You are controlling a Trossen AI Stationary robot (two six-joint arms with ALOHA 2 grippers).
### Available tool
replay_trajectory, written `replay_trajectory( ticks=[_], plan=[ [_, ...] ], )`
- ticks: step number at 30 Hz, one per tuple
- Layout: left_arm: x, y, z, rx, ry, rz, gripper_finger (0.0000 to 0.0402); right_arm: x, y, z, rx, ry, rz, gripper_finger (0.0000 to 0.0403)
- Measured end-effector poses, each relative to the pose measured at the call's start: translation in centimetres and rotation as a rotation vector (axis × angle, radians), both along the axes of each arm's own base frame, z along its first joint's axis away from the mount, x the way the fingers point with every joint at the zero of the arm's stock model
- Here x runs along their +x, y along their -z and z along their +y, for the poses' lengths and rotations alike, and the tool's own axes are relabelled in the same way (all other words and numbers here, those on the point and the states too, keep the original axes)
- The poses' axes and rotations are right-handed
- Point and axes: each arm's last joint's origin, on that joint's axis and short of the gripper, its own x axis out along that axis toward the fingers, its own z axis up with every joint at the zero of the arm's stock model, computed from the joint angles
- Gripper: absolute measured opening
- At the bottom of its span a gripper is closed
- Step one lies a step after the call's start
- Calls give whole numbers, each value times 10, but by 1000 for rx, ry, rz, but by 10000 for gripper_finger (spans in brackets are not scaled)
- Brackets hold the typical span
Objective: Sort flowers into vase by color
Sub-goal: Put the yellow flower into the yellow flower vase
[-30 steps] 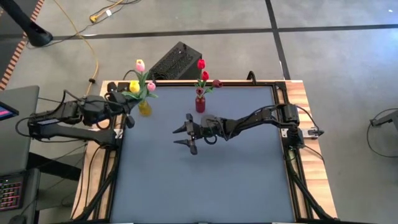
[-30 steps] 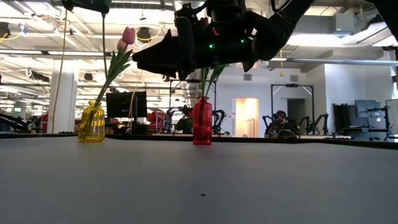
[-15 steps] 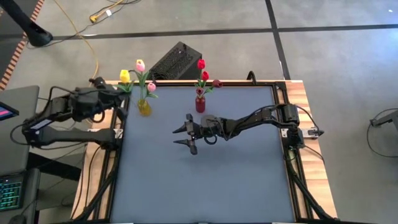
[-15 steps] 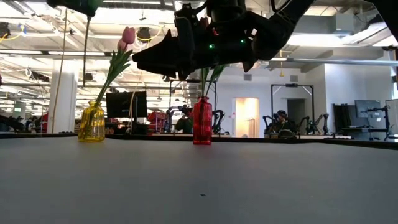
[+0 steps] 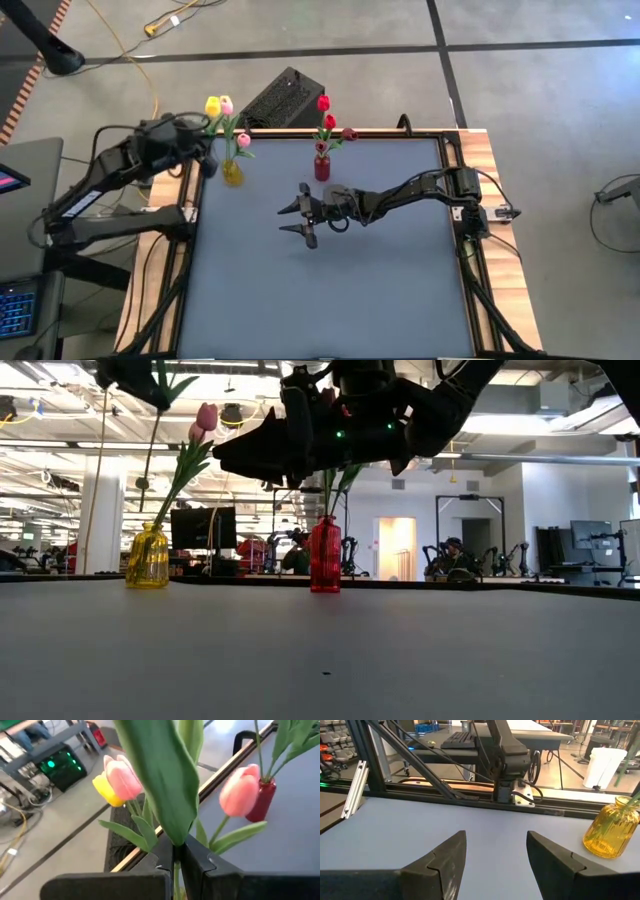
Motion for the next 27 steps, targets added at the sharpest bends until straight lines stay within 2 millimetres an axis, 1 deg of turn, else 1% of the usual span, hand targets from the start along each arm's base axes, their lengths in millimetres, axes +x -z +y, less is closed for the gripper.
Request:
replay_trajectory(
  ticks=[4,8,19,21,27],
  plan=[
    [4,1,11,-29,32,-13,1,0,0,0,0,0,0,234],
    [1,1,19,-27,-9,-3,1,0,0,0,0,0,0,234],
    [-7,1,29,-49,7,-32,1,0,0,0,0,-5,0,234],
    [-6,5,31,-47,18,-42,1,0,0,0,1,-5,0,234],
    [-1,30,40,-74,23,-25,1,0,0,0,1,-7,1,234]
  ],
)
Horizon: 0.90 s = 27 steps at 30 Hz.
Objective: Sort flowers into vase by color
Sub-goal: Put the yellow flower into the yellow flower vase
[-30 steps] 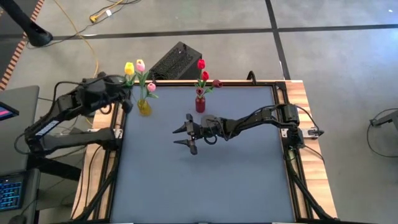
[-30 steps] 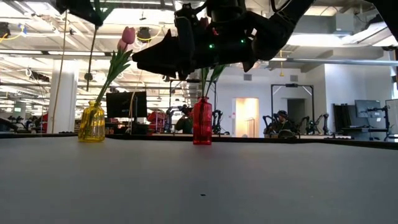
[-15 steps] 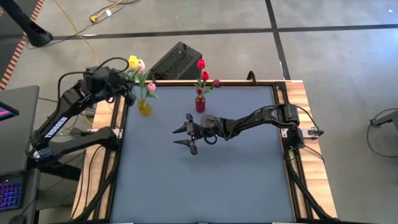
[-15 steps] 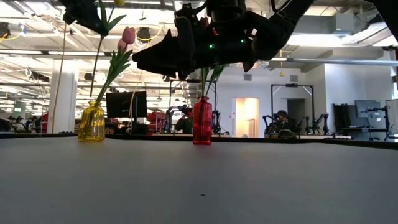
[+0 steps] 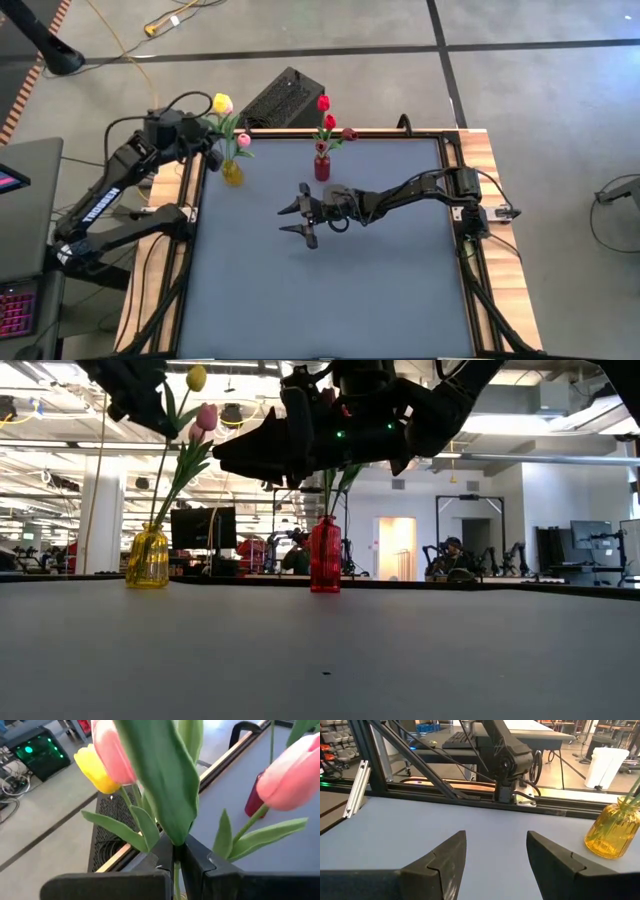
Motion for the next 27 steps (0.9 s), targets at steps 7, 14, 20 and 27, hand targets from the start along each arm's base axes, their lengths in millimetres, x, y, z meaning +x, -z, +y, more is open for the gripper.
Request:
replay_trajectory(
  ticks=[7,14,20,27],
  plan=[
    [1,15,5,-11,-19,10,1,0,0,0,0,0,1,234],
    [5,44,11,-70,-38,22,1,0,0,0,0,-1,1,234],
    [6,57,12,-92,-47,25,7,0,0,0,0,-1,1,234],
    [5,56,10,-90,-46,25,42,0,0,0,0,0,1,234]
  ],
)
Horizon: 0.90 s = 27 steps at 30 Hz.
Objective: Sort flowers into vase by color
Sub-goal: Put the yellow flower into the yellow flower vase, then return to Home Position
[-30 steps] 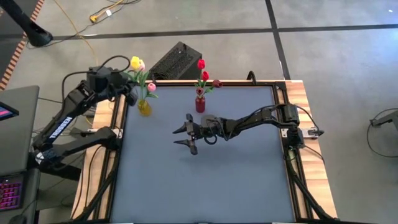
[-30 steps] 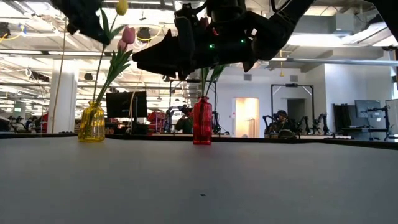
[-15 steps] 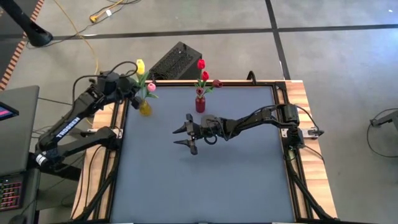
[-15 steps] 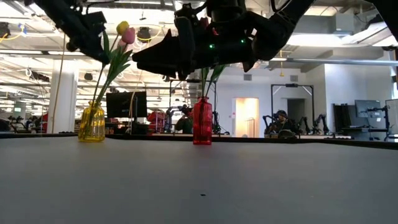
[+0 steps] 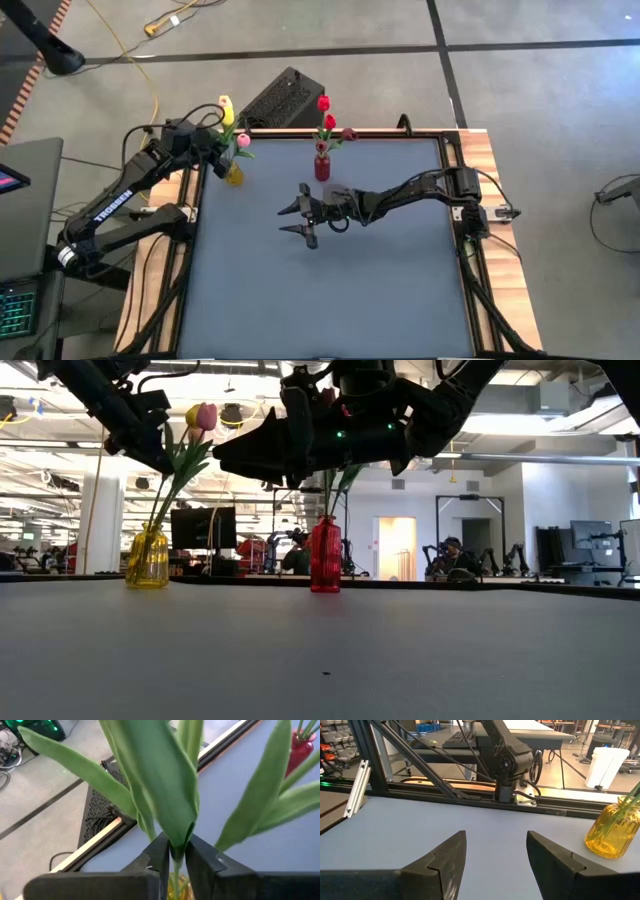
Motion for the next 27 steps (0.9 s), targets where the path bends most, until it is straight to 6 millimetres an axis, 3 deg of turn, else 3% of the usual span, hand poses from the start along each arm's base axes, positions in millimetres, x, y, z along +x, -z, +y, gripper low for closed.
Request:
replay_trajectory(
  ticks=[13,19,27],
  plan=[
    [-15,-8,-19,-17,-12,-3,180,0,2,0,0,-1,18,234],
    [-23,-18,-34,-93,15,-37,197,0,2,0,1,-1,24,234],
    [-18,-12,-53,-297,249,-110,198,-2,-2,0,1,0,34,234]
  ],
)
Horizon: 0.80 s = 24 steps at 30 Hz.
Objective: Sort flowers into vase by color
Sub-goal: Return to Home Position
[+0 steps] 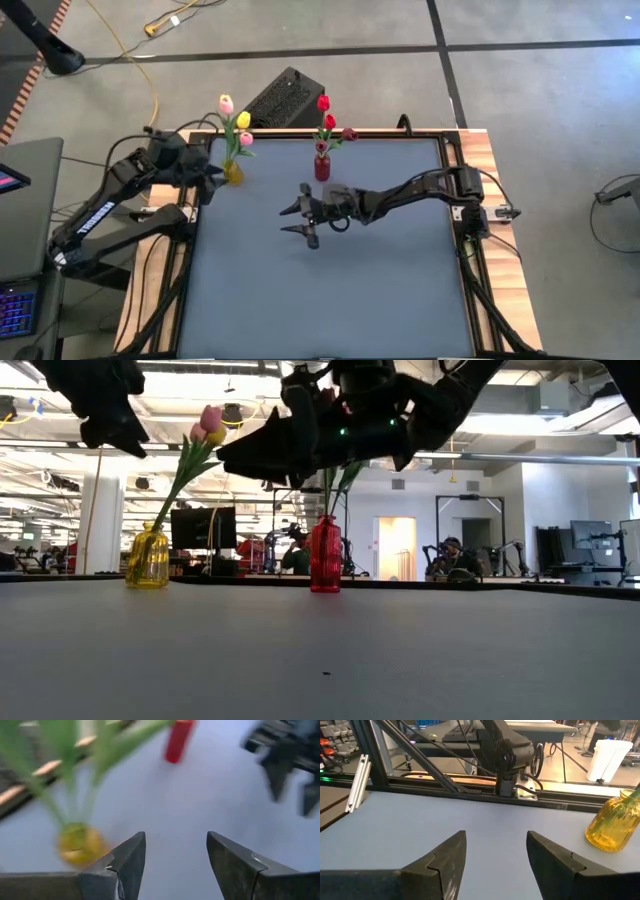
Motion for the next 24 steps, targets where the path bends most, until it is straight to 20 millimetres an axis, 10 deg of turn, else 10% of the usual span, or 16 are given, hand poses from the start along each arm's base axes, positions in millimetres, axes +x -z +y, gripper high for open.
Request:
replay_trajectory(
  ticks=[24],
  plan=[
    [63,44,-39,59,532,-327,198,-50,-59,3,77,27,239,234]
  ],
)
